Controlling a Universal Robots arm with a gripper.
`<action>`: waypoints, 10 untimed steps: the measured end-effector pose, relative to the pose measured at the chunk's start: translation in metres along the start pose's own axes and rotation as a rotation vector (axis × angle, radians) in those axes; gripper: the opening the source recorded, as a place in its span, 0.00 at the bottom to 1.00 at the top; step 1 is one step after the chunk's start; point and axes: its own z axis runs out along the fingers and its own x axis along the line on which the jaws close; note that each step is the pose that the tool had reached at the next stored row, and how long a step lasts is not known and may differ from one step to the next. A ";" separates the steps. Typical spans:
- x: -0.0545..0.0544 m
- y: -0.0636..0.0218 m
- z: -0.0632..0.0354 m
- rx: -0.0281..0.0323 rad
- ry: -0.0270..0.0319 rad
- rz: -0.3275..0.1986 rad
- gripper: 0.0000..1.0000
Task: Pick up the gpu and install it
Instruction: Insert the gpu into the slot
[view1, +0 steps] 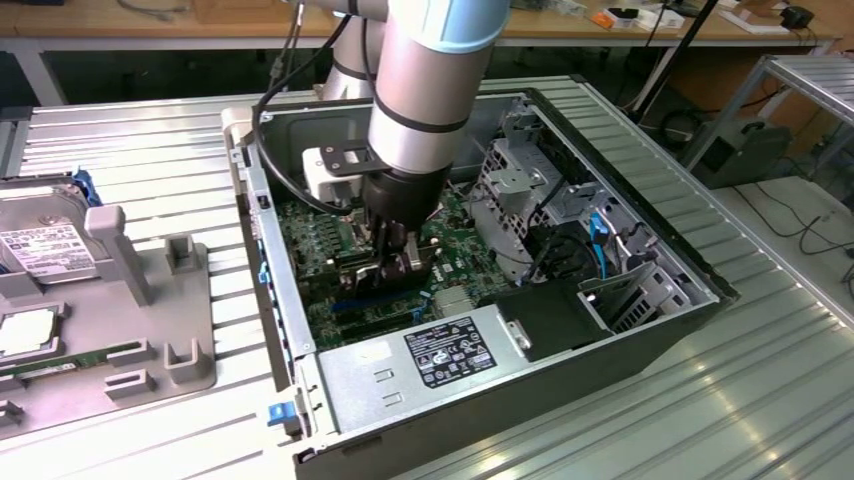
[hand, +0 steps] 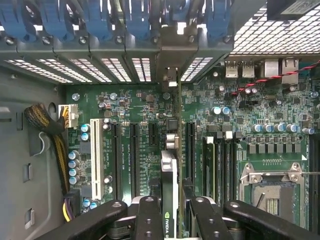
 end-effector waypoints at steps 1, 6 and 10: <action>0.000 0.0000 0.0008 -0.0001 -0.0002 0.000 0.27; 0.000 0.0004 0.0031 0.0000 -0.0008 0.000 0.27; 0.000 0.0017 0.0061 -0.0001 -0.0008 0.000 0.27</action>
